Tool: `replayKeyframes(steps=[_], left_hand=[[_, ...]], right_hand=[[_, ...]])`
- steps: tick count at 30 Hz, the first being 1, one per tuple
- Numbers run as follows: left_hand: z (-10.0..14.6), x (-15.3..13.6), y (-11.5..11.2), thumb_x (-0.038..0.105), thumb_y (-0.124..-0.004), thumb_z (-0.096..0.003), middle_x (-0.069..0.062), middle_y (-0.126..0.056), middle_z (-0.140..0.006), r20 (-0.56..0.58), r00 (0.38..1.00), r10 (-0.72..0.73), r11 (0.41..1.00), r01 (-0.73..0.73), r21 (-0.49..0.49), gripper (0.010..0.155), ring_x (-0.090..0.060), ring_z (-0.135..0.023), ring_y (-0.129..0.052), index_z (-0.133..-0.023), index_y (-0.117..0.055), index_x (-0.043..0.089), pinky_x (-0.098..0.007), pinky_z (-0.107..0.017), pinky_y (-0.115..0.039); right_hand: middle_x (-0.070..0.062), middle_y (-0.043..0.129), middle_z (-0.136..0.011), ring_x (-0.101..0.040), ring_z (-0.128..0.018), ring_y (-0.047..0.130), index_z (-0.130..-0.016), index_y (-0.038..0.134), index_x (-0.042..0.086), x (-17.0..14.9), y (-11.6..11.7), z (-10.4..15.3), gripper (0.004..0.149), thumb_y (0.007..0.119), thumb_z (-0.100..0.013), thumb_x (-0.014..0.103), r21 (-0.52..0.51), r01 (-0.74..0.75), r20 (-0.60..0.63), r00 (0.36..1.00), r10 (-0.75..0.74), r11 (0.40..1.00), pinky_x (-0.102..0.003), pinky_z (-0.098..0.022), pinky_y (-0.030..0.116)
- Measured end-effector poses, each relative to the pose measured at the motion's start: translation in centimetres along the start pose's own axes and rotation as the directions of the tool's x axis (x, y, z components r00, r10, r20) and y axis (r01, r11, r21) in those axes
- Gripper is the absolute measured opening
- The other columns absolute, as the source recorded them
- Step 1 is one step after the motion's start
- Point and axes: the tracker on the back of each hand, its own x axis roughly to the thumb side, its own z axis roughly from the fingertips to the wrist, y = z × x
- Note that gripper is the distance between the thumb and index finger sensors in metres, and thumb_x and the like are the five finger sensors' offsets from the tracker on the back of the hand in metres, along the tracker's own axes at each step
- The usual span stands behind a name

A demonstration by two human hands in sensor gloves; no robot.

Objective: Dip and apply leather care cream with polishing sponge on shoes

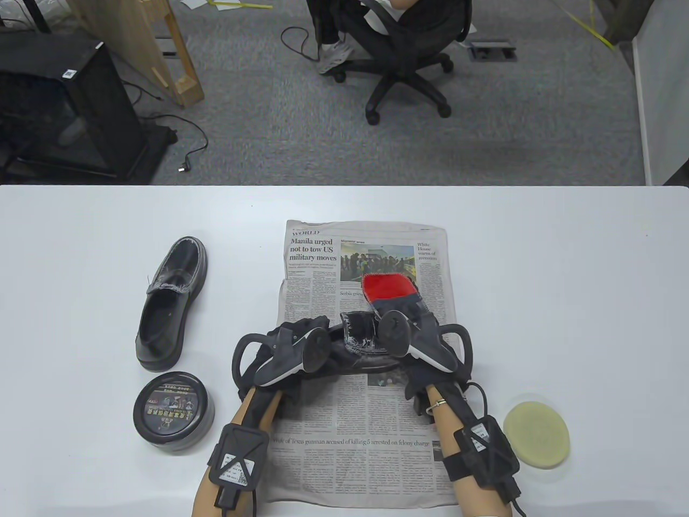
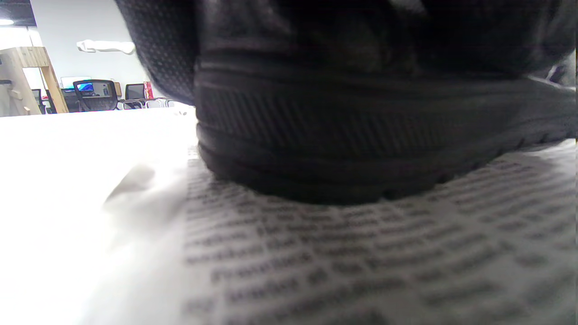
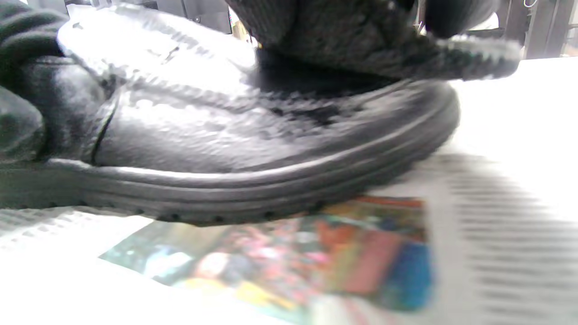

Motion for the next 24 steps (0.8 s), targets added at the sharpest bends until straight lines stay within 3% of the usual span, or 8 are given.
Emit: replayKeyframes(steps=[3, 8, 11, 14, 18, 22, 24], left_hand=[[0.0, 0.0, 0.0, 0.071, -0.077, -0.0269, 0.003, -0.083, -0.107, -0.001, 1.0, -0.003, 1.0, 0.003, 0.0, 0.093, -0.024, -0.092, -0.087, -0.109, -0.062, 0.032, -0.045, -0.068, -0.078], [0.0, 0.0, 0.0, 0.071, -0.077, -0.0268, 0.003, -0.083, -0.107, -0.001, 1.0, -0.005, 1.0, 0.005, 0.0, 0.093, -0.024, -0.093, -0.087, -0.109, -0.062, 0.032, -0.045, -0.068, -0.078], [0.0, 0.0, 0.0, 0.071, -0.077, -0.0269, 0.003, -0.083, -0.107, -0.001, 1.0, -0.007, 1.0, 0.007, 0.0, 0.093, -0.025, -0.093, -0.087, -0.11, -0.062, 0.032, -0.045, -0.068, -0.078], [0.0, 0.0, 0.0, 0.071, -0.077, -0.0269, 0.003, -0.083, -0.107, -0.005, 1.0, -0.012, 1.0, 0.012, -0.003, 0.093, -0.025, -0.093, -0.087, -0.11, -0.061, 0.031, -0.046, -0.068, -0.078], [0.0, 0.0, 0.1, 0.072, -0.076, -0.0274, 0.002, -0.083, -0.108, -0.004, 1.0, -0.018, 1.0, 0.018, -0.013, 0.094, -0.025, -0.093, -0.087, -0.11, -0.061, 0.031, -0.046, -0.068, -0.078], [0.1, 0.1, 0.1, 0.072, -0.076, -0.0277, 0.002, -0.082, -0.108, -0.001, 1.0, -0.031, 0.999, 0.031, -0.016, 0.094, -0.025, -0.094, -0.086, -0.111, -0.06, 0.03, -0.047, -0.068, -0.077], [0.1, 0.1, 0.1, 0.072, -0.076, -0.028, 0.002, -0.081, -0.109, 0.0, 0.999, -0.033, 0.999, 0.033, -0.017, 0.095, -0.026, -0.095, -0.085, -0.111, -0.059, 0.03, -0.047, -0.069, -0.077]], right_hand=[[-0.006, 0.062, -0.113, -0.036, -0.099, 0.073, -0.108, 0.055, 0.023, -2.6, -1.3, 1.6, 0.047, 0.061, -0.062, 0.031, -0.105, -0.045, -0.061, 0.997, 0.039, 0.993, -0.049, -0.07, 0.067], [-0.006, 0.064, -0.112, -0.034, -0.097, 0.076, -0.108, 0.055, 0.023, -8.3, -3.9, 4.7, 0.046, 0.061, -0.063, 0.031, -0.3, -0.11, -0.239, 0.97, 0.037, 0.947, -0.047, -0.069, 0.069], [-0.004, 0.061, -0.114, -0.035, -0.1, 0.072, -0.108, 0.054, 0.025, -11.3, -4.2, 6.1, 0.046, 0.06, -0.063, 0.032, -0.333, -0.222, -0.364, 0.927, 0.092, 0.916, -0.05, -0.07, 0.067], [-0.001, 0.06, -0.115, -0.036, -0.101, 0.071, -0.108, 0.053, 0.028, -14.0, -2.4, 6.2, 0.046, 0.06, -0.063, 0.033, -0.204, -0.319, -0.46, 0.866, 0.197, 0.925, -0.053, -0.071, 0.066], [0.002, 0.065, -0.112, -0.034, -0.099, 0.076, -0.106, 0.055, 0.033, -16.4, 0.4, 5.5, 0.046, 0.064, -0.06, 0.035, 0.014, -0.296, -0.492, 0.83, 0.264, 0.955, -0.051, -0.07, 0.07], [0.0, 0.066, -0.113, -0.035, -0.102, 0.071, -0.107, 0.055, 0.032, -17.5, 1.9, 5.2, 0.049, 0.064, -0.06, 0.038, 0.164, -0.149, -0.454, 0.866, 0.209, 0.975, -0.055, -0.071, 0.066], [-0.007, 0.055, -0.118, -0.041, -0.107, 0.061, -0.113, 0.05, 0.026, -18.0, 2.3, 5.5, 0.057, 0.058, -0.06, 0.048, 0.258, -0.002, -0.442, 0.889, 0.12, 0.966, -0.061, -0.073, 0.058]])
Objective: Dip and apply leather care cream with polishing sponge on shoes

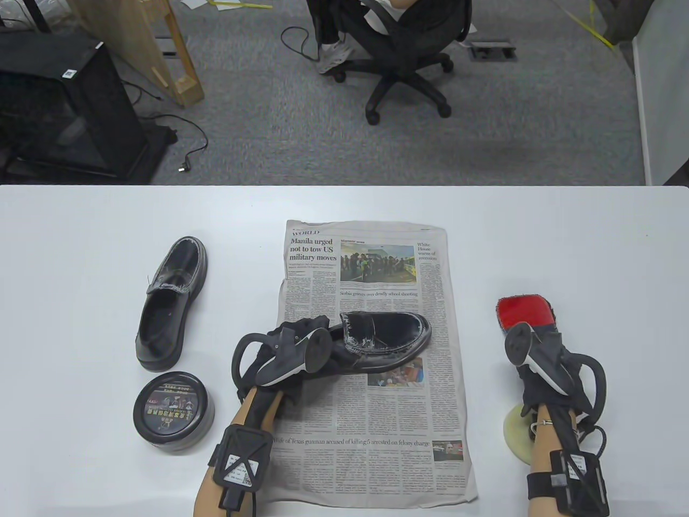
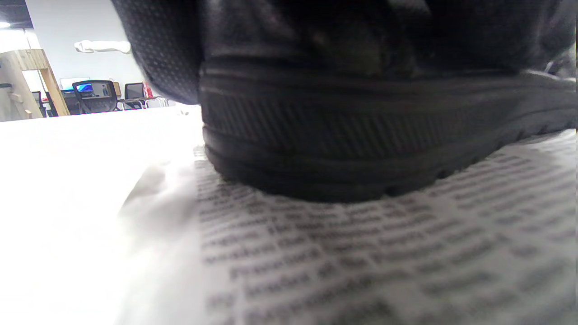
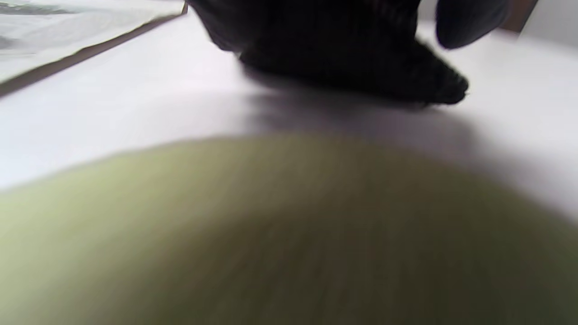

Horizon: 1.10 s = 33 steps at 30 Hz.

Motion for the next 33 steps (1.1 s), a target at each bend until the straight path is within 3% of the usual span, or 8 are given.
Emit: replayKeyframes(steps=[2, 7, 11, 15, 20, 24, 28, 33], left_hand=[[0.1, 0.1, 0.1, 0.073, -0.075, -0.0288, 0.0, -0.077, -0.112, 0.002, 1.0, -0.008, 1.0, 0.008, -0.011, 0.097, -0.028, -0.1, -0.081, -0.113, -0.056, 0.031, -0.05, -0.071, -0.074], [1.3, -0.4, 2.1, 0.07, -0.074, -0.0365, -0.014, -0.05, -0.127, 0.03, 0.998, 0.046, 0.999, -0.046, -0.001, 0.101, -0.04, -0.114, -0.055, -0.12, -0.038, 0.026, -0.065, -0.077, -0.06], [4.2, -2.6, 5.1, 0.07, -0.072, -0.0405, -0.023, -0.042, -0.128, 0.001, 0.996, 0.09, 0.994, -0.09, 0.061, 0.101, -0.048, -0.113, -0.048, -0.121, -0.037, 0.02, -0.068, -0.075, -0.056], [8.4, -5.8, 6.3, 0.072, -0.069, -0.0429, -0.032, -0.038, -0.127, -0.079, 0.997, 0.008, 1.0, -0.007, 0.008, 0.105, -0.058, -0.109, -0.045, -0.123, -0.034, 0.013, -0.073, -0.072, -0.056], [12.9, -10.6, 4.0, 0.077, -0.065, -0.0433, -0.045, -0.028, -0.123, -0.235, 0.97, -0.059, 0.986, 0.02, -0.164, 0.115, -0.07, -0.104, -0.04, -0.123, -0.024, 0.005, -0.081, -0.065, -0.056], [14.2, -13.4, 0.8, 0.079, -0.062, -0.0435, -0.056, -0.01, -0.114, -0.301, 0.952, -0.057, 0.914, -0.072, -0.398, 0.121, -0.079, -0.096, -0.029, -0.12, -0.01, 0.0, -0.086, -0.058, -0.054], [14.4, -14.8, -1.0, 0.08, -0.064, -0.041, -0.06, -0.013, -0.11, -0.33, 0.944, -0.001, 0.887, -0.152, -0.437, 0.125, -0.082, -0.092, -0.034, -0.115, -0.003, 0.0, -0.087, -0.054, -0.061], [14.2, -15.2, -1.5, 0.074, -0.075, -0.0459, -0.06, -0.016, -0.111, -0.349, 0.933, 0.09, 0.91, -0.219, -0.352, 0.126, -0.082, -0.092, -0.044, -0.118, -0.001, 0.001, -0.083, -0.06, -0.062]], right_hand=[[-0.015, 0.047, -0.121, -0.048, -0.108, 0.052, -0.116, 0.046, 0.021, -0.3, 0.0, 0.4, 0.065, 0.053, -0.06, 0.053, 0.031, 0.096, 0.034, 0.995, -0.097, 0.995, -0.065, -0.072, 0.051], [-0.026, 0.038, -0.121, -0.056, -0.106, 0.044, -0.119, 0.038, 0.014, 0.4, -1.8, 3.6, 0.072, 0.049, -0.061, 0.054, -0.13, 0.147, 0.153, 0.98, -0.126, 0.981, -0.067, -0.071, 0.048], [-0.029, 0.036, -0.121, -0.059, -0.105, 0.042, -0.12, 0.034, 0.011, 2.8, -2.6, 7.8, 0.075, 0.049, -0.061, 0.055, -0.186, 0.256, 0.383, 0.908, -0.17, 0.949, -0.067, -0.07, 0.048], [-0.029, 0.036, -0.121, -0.058, -0.105, 0.043, -0.12, 0.033, 0.01, 6.0, -1.8, 11.2, 0.076, 0.049, -0.06, 0.055, -0.19, 0.212, 0.554, 0.829, -0.074, 0.959, -0.068, -0.069, 0.049], [-0.028, 0.036, -0.12, -0.057, -0.104, 0.044, -0.119, 0.032, 0.01, 8.4, -0.2, 12.6, 0.075, 0.051, -0.06, 0.053, -0.284, 0.065, 0.565, 0.817, 0.112, 0.957, -0.066, -0.07, 0.049], [-0.028, 0.037, -0.119, -0.057, -0.104, 0.045, -0.118, 0.033, 0.01, 8.2, 0.3, 12.8, 0.075, 0.052, -0.06, 0.052, -0.327, 0.032, 0.55, 0.819, 0.163, 0.944, -0.066, -0.069, 0.05], [-0.028, 0.037, -0.119, -0.057, -0.104, 0.045, -0.118, 0.034, 0.01, 8.0, 0.3, 12.7, 0.074, 0.052, -0.06, 0.052, -0.321, 0.056, 0.553, 0.822, 0.139, 0.945, -0.066, -0.069, 0.05], [-0.027, 0.039, -0.119, -0.055, -0.104, 0.047, -0.117, 0.037, 0.012, 8.1, 0.4, 12.7, 0.071, 0.053, -0.06, 0.051, -0.332, 0.047, 0.546, 0.824, 0.151, 0.942, -0.065, -0.07, 0.052]])
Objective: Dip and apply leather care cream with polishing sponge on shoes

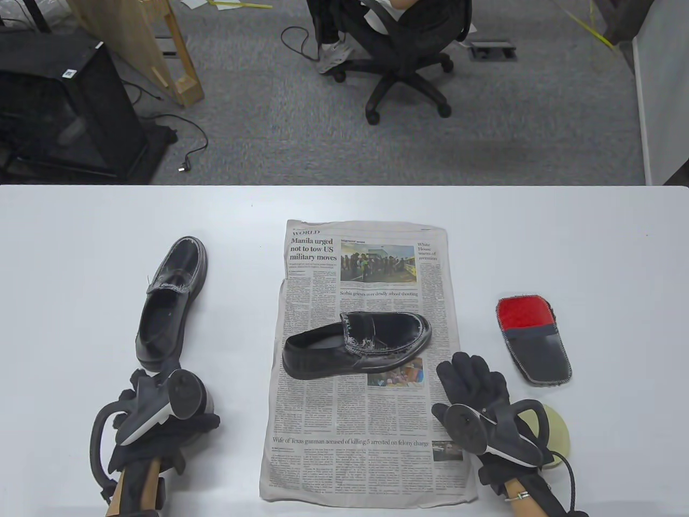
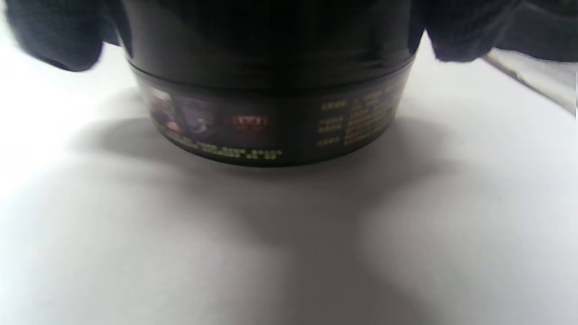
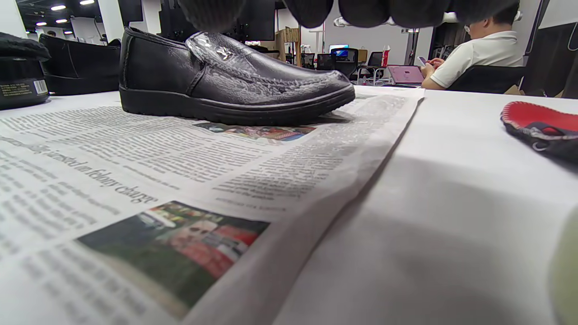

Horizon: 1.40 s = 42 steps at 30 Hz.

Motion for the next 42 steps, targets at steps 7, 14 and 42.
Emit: replayKeyframes(steps=[7, 14, 42], left_hand=[[2.6, 4.2, 0.9, 0.073, -0.077, -0.0447, -0.061, -0.022, -0.11, 0.248, 0.969, -0.001, 0.994, -0.026, 0.105, 0.125, -0.083, -0.088, -0.048, -0.12, -0.01, -0.001, -0.082, -0.06, -0.06], [4.9, 17.6, 1.5, 0.074, -0.076, -0.0445, -0.059, -0.023, -0.112, 0.627, 0.757, -0.184, 0.982, 0.114, 0.151, 0.124, -0.081, -0.091, -0.048, -0.12, -0.01, 0.0, -0.08, -0.063, -0.06], [0.8, 20.3, -2.4, 0.059, -0.079, -0.0438, -0.033, -0.05, -0.118, 0.622, 0.768, -0.156, 0.987, 0.102, 0.122, 0.099, -0.06, -0.1, -0.053, -0.116, -0.044, 0.0, -0.071, -0.069, -0.057]], right_hand=[[-0.025, 0.04, -0.119, -0.054, -0.104, 0.048, -0.117, 0.038, 0.013, -0.2, -0.3, 0.0, 0.07, 0.053, -0.06, 0.051, -0.024, 0.029, -0.006, 1.0, -0.03, 0.999, -0.064, -0.07, 0.052], [-0.025, 0.04, -0.119, -0.054, -0.104, 0.048, -0.117, 0.038, 0.012, 0.2, -0.2, 0.0, 0.07, 0.053, -0.06, 0.051, -0.021, 0.013, 0.008, 1.0, -0.013, 1.0, -0.064, -0.07, 0.052], [-0.048, 0.044, -0.111, -0.066, -0.086, 0.066, -0.118, 0.031, -0.014, 12.7, -0.6, -4.2, 0.114, 0.049, -0.048, 0.074, 0.202, -0.215, 0.288, 0.945, 0.152, 0.956, -0.065, -0.064, 0.068]])
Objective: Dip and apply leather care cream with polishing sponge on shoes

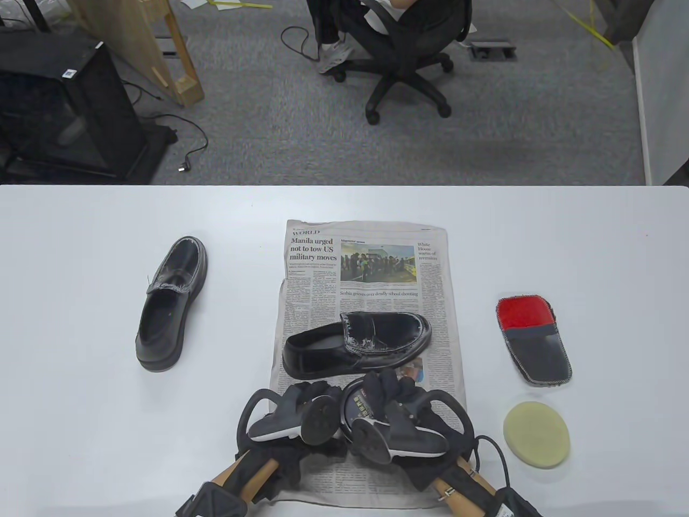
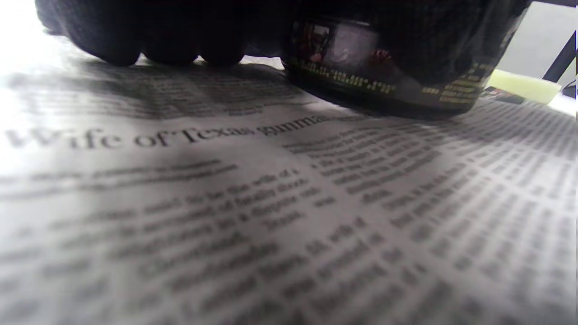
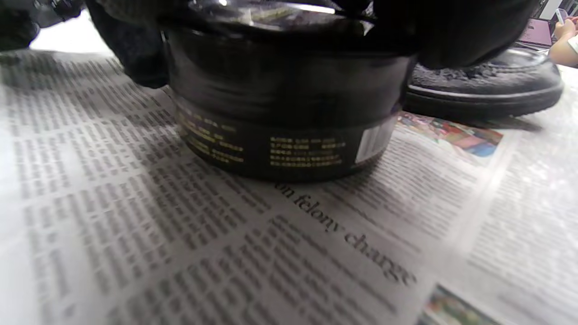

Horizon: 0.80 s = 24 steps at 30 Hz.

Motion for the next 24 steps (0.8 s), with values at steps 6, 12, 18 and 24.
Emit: replayKeyframes(steps=[6, 12, 18, 24], left_hand=[[-0.1, -0.1, -0.5, 0.054, -0.08, -0.04, -0.03, -0.047, -0.119, -0.016, 1.0, 0.009, 1.0, -0.009, 0.025, 0.1, -0.058, -0.102, -0.048, -0.116, -0.042, 0.001, -0.071, -0.071, -0.054], [-0.2, -0.2, -0.5, 0.054, -0.08, -0.0408, -0.029, -0.045, -0.121, -0.015, 1.0, 0.022, 1.0, -0.022, 0.002, 0.1, -0.054, -0.105, -0.046, -0.117, -0.04, 0.002, -0.069, -0.071, -0.053], [-0.1, -0.4, -0.6, 0.055, -0.08, -0.0412, -0.028, -0.043, -0.121, -0.016, 0.999, 0.03, 1.0, -0.03, 0.004, 0.101, -0.053, -0.106, -0.045, -0.117, -0.039, 0.003, -0.068, -0.072, -0.052], [0.0, -0.5, -0.7, 0.056, -0.079, -0.043, -0.029, -0.041, -0.122, -0.005, 0.999, 0.044, 0.999, -0.044, 0.004, 0.1, -0.054, -0.106, -0.043, -0.118, -0.038, 0.004, -0.068, -0.072, -0.05]], right_hand=[[-0.044, 0.041, -0.112, -0.068, -0.088, 0.06, -0.119, 0.033, -0.004, -0.7, -0.6, -0.5, 0.115, 0.069, -0.039, 0.071, -0.007, 0.127, 0.035, 0.991, -0.127, 0.992, -0.067, -0.066, 0.065], [-0.028, 0.034, -0.123, -0.066, -0.104, 0.044, -0.118, 0.037, 0.013, -0.5, -0.4, 0.4, 0.097, 0.073, -0.044, 0.064, -0.067, 0.179, 0.086, 0.981, -0.173, 0.982, -0.071, -0.071, 0.052], [-0.012, 0.046, -0.121, -0.054, -0.106, 0.052, -0.112, 0.047, 0.021, -0.3, -0.5, 0.2, 0.088, 0.074, -0.041, 0.065, -0.152, 0.18, 0.105, 0.981, -0.165, 0.972, -0.062, -0.074, 0.058], [-0.005, 0.051, -0.12, -0.044, -0.11, 0.051, -0.105, 0.059, 0.029, -1.0, -0.3, 0.7, 0.072, 0.079, -0.042, 0.058, -0.202, 0.399, 0.228, 0.907, -0.353, 0.895, -0.059, -0.071, 0.055]])
